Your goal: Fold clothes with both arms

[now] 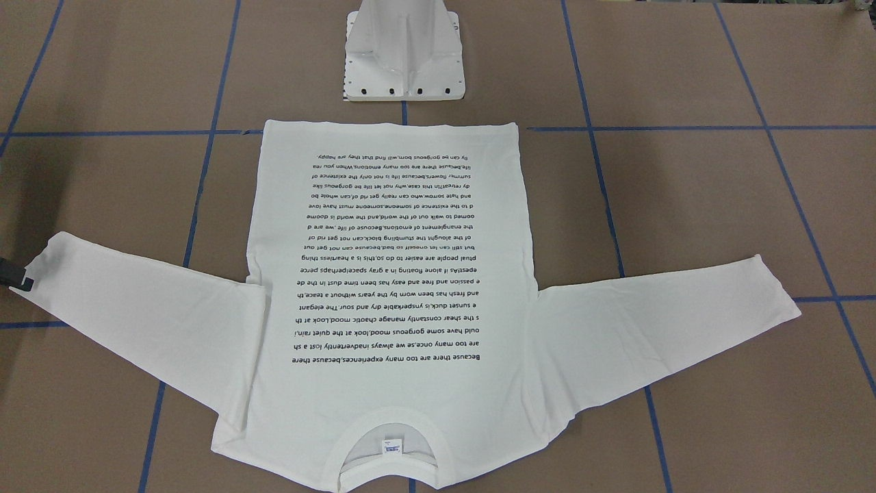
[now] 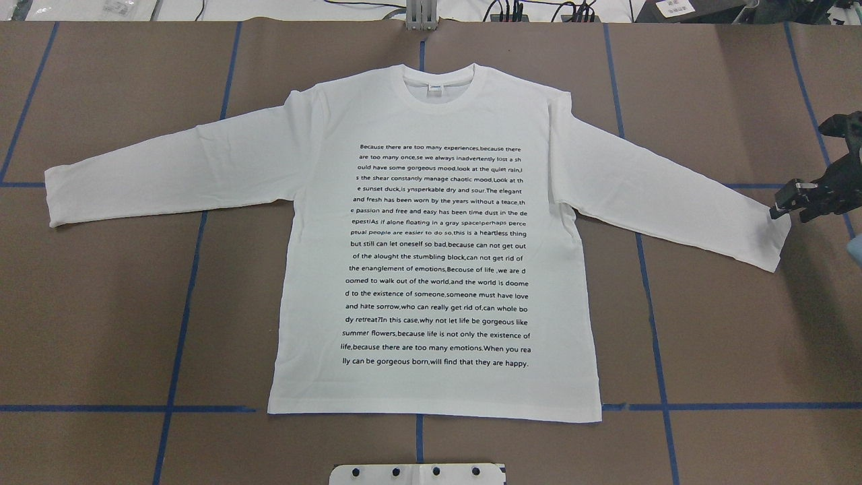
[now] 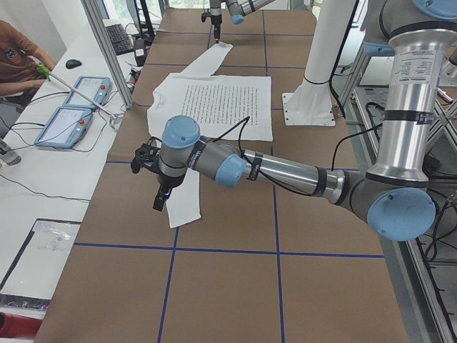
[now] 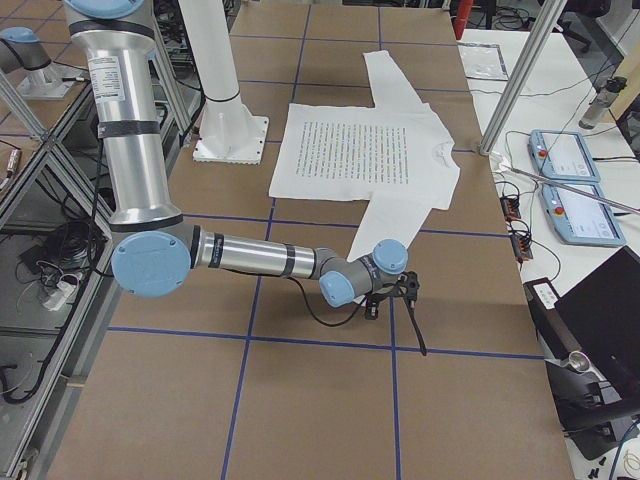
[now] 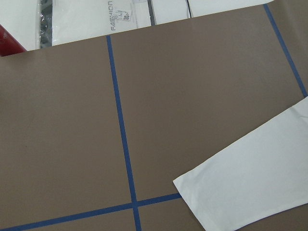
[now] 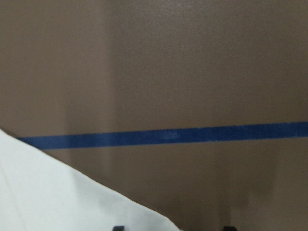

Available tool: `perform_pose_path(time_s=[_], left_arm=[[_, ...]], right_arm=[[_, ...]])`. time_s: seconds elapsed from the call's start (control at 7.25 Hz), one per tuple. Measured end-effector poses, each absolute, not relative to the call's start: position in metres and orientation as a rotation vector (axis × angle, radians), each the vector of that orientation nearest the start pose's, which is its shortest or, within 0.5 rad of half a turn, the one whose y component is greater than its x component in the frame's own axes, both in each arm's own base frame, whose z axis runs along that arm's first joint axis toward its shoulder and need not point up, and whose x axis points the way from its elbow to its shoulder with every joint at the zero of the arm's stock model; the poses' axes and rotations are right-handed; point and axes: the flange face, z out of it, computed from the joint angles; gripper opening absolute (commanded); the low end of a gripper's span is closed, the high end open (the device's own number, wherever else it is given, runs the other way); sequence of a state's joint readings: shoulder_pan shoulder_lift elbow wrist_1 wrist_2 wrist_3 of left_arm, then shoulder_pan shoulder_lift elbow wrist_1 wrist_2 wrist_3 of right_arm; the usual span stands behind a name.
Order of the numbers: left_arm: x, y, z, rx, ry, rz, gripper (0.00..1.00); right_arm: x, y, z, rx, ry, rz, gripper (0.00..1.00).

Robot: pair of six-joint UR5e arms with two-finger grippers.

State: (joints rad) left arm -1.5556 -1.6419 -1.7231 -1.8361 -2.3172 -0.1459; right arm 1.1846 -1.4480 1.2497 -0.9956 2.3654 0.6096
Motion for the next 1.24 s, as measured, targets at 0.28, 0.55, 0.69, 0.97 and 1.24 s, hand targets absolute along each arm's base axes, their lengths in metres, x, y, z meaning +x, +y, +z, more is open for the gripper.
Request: perform_pose_path(time_s=[0.28,0.55,0.69,0.97,1.24], left_arm=[[-0.058,-0.536,0.517,0.406,0.766,0.059,1.00],[-0.058,-0.535,0.517,0.405,0.769,0.061,1.00],[-0.057,-0.535,0.516,0.405,0.772,0.063,1.00],[-0.057,-0.534,0.516,0.403,0.774,0.063,1.00],[-0.057,-0.533,0.516,0.406,0.773,0.063,1.00]], right_arm=[[-0.152,-0.539,0.689,-0.059,-0.861,0.055,0.00],[-0.154,-0.543,0.672,-0.041,-0.881,0.044,0.00],[-0.154,-0.546,0.649,-0.012,-0.903,0.031,0.00],[-0.153,-0.546,0.579,0.000,-0.970,0.023,0.00],[-0.177,-0.555,0.469,-0.052,-1.033,0.127,0.00]])
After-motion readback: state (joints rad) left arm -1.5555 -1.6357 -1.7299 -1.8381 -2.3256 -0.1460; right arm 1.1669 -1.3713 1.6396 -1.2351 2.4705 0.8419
